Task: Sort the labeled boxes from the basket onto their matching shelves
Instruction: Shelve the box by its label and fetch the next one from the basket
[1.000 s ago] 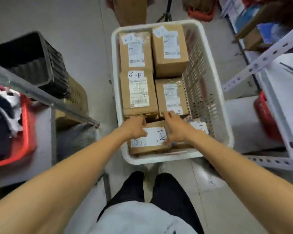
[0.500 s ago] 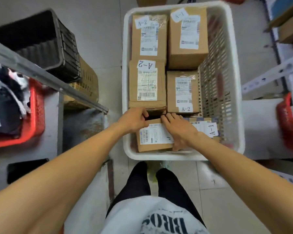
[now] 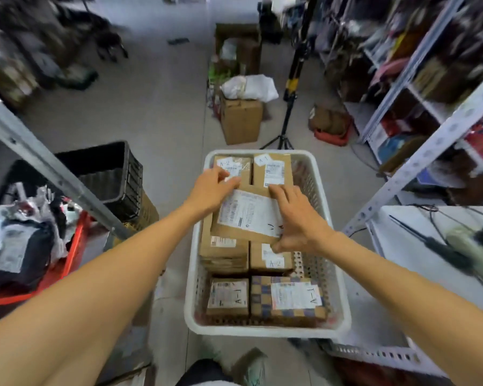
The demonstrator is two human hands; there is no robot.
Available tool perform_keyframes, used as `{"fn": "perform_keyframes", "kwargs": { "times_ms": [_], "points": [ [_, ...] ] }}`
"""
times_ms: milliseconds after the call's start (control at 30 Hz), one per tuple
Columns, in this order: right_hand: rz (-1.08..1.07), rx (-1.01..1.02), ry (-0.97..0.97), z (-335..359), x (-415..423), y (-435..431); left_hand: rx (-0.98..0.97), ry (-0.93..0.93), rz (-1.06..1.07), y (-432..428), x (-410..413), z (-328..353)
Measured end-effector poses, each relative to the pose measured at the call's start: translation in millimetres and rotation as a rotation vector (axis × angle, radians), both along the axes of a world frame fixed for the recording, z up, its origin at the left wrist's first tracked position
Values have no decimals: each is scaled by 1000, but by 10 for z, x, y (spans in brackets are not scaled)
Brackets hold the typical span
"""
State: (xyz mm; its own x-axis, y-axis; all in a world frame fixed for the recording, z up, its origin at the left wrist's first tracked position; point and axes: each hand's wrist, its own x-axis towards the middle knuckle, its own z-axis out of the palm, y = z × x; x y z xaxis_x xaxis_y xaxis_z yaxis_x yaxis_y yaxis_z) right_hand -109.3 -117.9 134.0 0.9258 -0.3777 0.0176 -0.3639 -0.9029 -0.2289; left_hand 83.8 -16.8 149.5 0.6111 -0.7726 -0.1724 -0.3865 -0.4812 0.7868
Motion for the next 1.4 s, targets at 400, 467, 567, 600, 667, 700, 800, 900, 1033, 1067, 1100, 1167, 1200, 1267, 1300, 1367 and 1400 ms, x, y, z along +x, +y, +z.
{"fn": "perform_keyframes", "kwargs": {
  "times_ms": [400,467,567,600,667,700,800,900,1033,1067,1100,1167,1200,1267,1300,1367,1400],
  "points": [
    [-510,215,-725,767,405,27,-399,420,136,-73,-72,785],
    [-534,277,-781,854,446,63,-474,466,46,-112,-193,808],
    [-517,307,-790,930,470,119,-596,464,64,-184,-354,872],
    [-506,302,-789,949,460,133,-617,457,78,-192,-374,898],
    [-468,303,-790,985,410,131,-631,442,91,-166,-359,924],
    [-441,308,-789,1005,375,120,-634,438,94,-139,-334,932],
    [-367,338,-775,1055,293,104,-640,415,113,-57,-289,983],
    [-351,359,-792,1060,248,149,-618,351,76,19,-328,1034],
    [-361,386,-832,1072,172,209,-577,237,-26,98,-344,1121],
    [-357,390,-842,1083,143,210,-571,232,-46,111,-339,1145],
    [-353,386,-847,1099,118,208,-567,231,-59,123,-330,1164],
    [-357,358,-839,1143,68,202,-569,237,-83,149,-315,1194],
    [-367,346,-829,1174,49,199,-571,237,-93,162,-307,1208],
    [-398,320,-807,1254,23,195,-571,223,-116,183,-284,1238],
    [-417,303,-795,1303,16,190,-568,218,-127,188,-266,1257],
    [-456,299,-766,1410,-6,174,-557,218,-147,195,-209,1300],
    [-473,316,-741,1464,-23,166,-556,227,-159,199,-176,1317]
  ]
}}
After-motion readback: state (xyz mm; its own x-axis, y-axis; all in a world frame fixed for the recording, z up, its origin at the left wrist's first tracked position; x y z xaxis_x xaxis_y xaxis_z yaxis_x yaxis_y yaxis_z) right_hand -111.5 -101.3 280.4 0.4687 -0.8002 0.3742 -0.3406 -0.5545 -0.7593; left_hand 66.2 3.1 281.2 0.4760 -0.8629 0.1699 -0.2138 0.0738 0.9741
